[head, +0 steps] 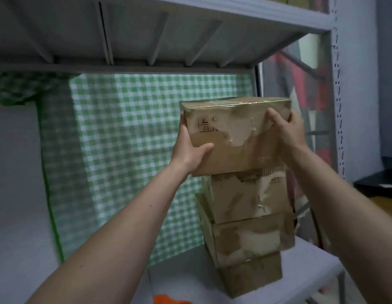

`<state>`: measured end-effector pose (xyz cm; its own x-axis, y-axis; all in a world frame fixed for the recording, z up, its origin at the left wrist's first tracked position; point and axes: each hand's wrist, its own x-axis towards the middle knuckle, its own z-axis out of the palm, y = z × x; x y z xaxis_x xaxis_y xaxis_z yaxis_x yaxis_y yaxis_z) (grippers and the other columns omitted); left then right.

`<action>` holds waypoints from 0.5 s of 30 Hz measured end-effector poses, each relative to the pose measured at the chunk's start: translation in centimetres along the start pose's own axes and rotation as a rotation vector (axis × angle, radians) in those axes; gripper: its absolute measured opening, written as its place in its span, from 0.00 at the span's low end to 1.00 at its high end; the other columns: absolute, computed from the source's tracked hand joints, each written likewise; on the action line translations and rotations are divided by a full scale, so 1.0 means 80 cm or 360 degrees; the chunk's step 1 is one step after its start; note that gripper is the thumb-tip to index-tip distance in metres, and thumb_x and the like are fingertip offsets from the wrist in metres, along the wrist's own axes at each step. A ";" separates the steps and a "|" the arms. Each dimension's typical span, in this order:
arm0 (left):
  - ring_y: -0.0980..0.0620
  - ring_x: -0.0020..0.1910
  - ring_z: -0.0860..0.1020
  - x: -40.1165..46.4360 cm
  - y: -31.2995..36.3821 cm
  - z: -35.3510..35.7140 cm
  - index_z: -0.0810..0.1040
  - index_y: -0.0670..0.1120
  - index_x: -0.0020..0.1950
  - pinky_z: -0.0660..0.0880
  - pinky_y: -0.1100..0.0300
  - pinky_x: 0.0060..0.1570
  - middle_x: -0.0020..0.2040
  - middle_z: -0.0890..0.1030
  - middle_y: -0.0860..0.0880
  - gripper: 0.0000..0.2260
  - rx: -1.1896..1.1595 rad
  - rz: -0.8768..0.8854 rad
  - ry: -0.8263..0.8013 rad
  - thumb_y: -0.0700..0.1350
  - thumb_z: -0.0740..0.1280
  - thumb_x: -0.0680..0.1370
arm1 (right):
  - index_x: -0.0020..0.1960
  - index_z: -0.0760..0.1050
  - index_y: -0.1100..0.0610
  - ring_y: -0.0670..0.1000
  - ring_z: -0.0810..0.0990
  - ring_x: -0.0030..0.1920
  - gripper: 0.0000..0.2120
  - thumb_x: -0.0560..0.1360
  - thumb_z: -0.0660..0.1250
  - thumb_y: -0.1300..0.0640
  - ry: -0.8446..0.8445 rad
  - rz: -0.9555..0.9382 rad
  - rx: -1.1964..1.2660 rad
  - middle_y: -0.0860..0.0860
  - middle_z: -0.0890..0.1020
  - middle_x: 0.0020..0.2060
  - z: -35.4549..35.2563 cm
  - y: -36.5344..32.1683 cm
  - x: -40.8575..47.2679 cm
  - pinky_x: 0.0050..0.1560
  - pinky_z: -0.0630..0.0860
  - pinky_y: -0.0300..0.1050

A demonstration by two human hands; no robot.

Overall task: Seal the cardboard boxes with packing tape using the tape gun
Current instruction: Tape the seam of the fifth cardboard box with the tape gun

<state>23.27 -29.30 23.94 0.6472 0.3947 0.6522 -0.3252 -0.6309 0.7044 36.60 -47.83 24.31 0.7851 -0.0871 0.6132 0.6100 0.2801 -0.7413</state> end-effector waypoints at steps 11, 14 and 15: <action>0.49 0.66 0.71 0.004 -0.077 0.076 0.52 0.45 0.77 0.72 0.55 0.62 0.70 0.69 0.48 0.29 0.0263 0.0018 0.0171 0.51 0.61 0.81 | 0.77 0.40 0.44 0.58 0.49 0.76 0.39 0.77 0.63 0.45 -0.0128 -0.0051 -0.0691 0.53 0.51 0.77 -0.009 0.099 0.000 0.74 0.47 0.60; 0.47 0.69 0.68 0.004 -0.084 0.085 0.46 0.45 0.78 0.70 0.51 0.66 0.73 0.65 0.46 0.34 0.0378 -0.0002 0.0146 0.53 0.62 0.80 | 0.78 0.38 0.48 0.58 0.48 0.76 0.40 0.78 0.62 0.46 -0.0108 -0.0093 -0.0757 0.55 0.49 0.77 0.003 0.121 -0.009 0.73 0.44 0.57; 0.47 0.70 0.67 0.005 -0.084 0.087 0.44 0.45 0.78 0.69 0.51 0.67 0.74 0.64 0.45 0.36 0.0421 -0.0016 0.0124 0.53 0.62 0.80 | 0.78 0.38 0.48 0.58 0.48 0.76 0.40 0.78 0.62 0.46 -0.0118 -0.0109 -0.0775 0.56 0.49 0.76 0.005 0.128 -0.008 0.73 0.45 0.57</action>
<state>30.56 -29.54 17.50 0.5913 0.4453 0.6724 -0.1210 -0.7753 0.6199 42.27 -44.48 16.41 0.7427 -0.0162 0.6694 0.6528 -0.2047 -0.7293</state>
